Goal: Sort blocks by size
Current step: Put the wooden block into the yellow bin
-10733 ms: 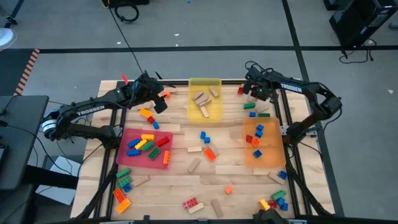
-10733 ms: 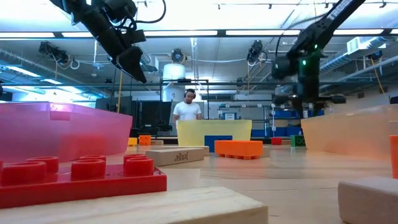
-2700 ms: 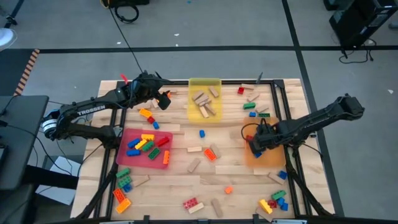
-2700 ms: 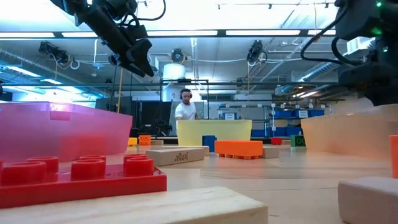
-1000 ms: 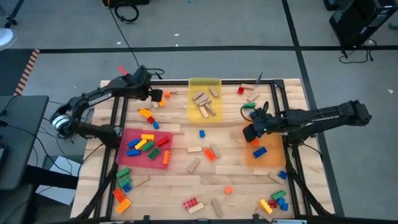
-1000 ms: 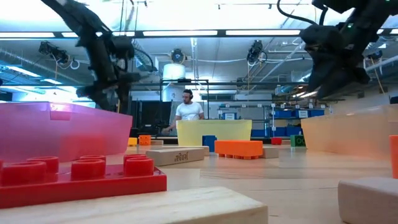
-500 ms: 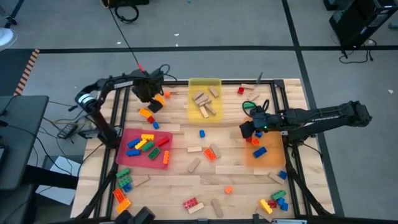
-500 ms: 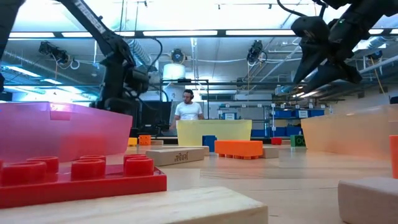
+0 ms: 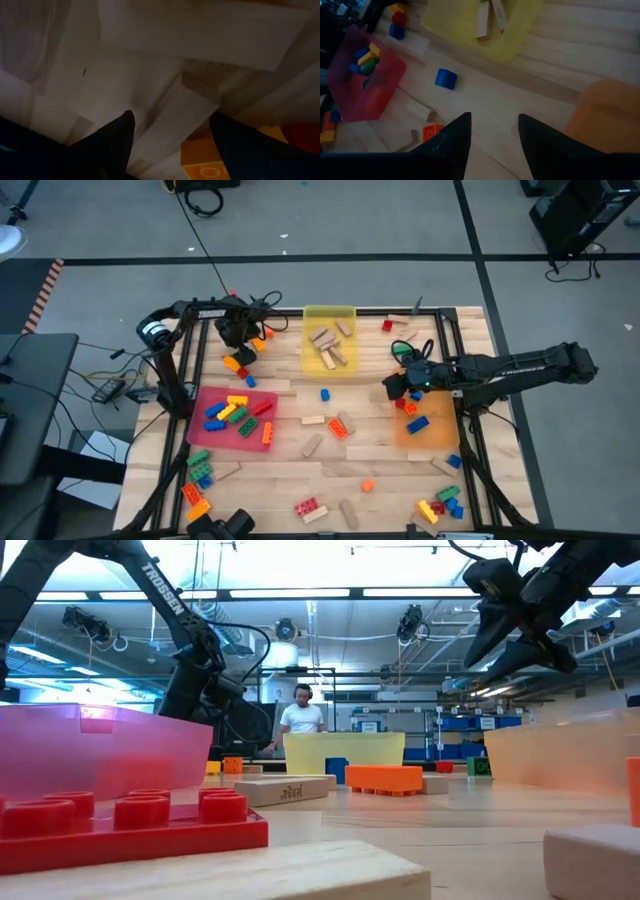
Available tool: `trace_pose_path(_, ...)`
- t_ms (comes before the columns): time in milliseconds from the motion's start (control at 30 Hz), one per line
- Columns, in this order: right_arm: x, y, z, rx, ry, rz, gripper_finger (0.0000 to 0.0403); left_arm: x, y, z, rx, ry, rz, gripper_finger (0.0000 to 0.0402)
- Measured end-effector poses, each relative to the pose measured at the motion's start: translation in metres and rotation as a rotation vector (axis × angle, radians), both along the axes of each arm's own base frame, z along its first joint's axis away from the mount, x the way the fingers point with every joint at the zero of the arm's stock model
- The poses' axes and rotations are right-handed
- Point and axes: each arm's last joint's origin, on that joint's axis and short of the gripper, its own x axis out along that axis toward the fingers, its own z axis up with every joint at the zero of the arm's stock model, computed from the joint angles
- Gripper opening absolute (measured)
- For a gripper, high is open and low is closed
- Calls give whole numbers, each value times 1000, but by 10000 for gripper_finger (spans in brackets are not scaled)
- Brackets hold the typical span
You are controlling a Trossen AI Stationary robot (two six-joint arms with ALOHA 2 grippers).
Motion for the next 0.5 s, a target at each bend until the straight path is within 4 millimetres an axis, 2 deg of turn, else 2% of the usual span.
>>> trace_pose_path(100,0,0,0,-2,-4,-3,177,0,0,-1,-6,-4,1,232)
trace_pose_path(333,1,0,1,-3,-14,-3,177,0,-1,-2,-22,-6,7,114)
trace_pose_path(500,1,0,1,-8,-13,2,177,-2,-4,5,-5,-13,33,103)
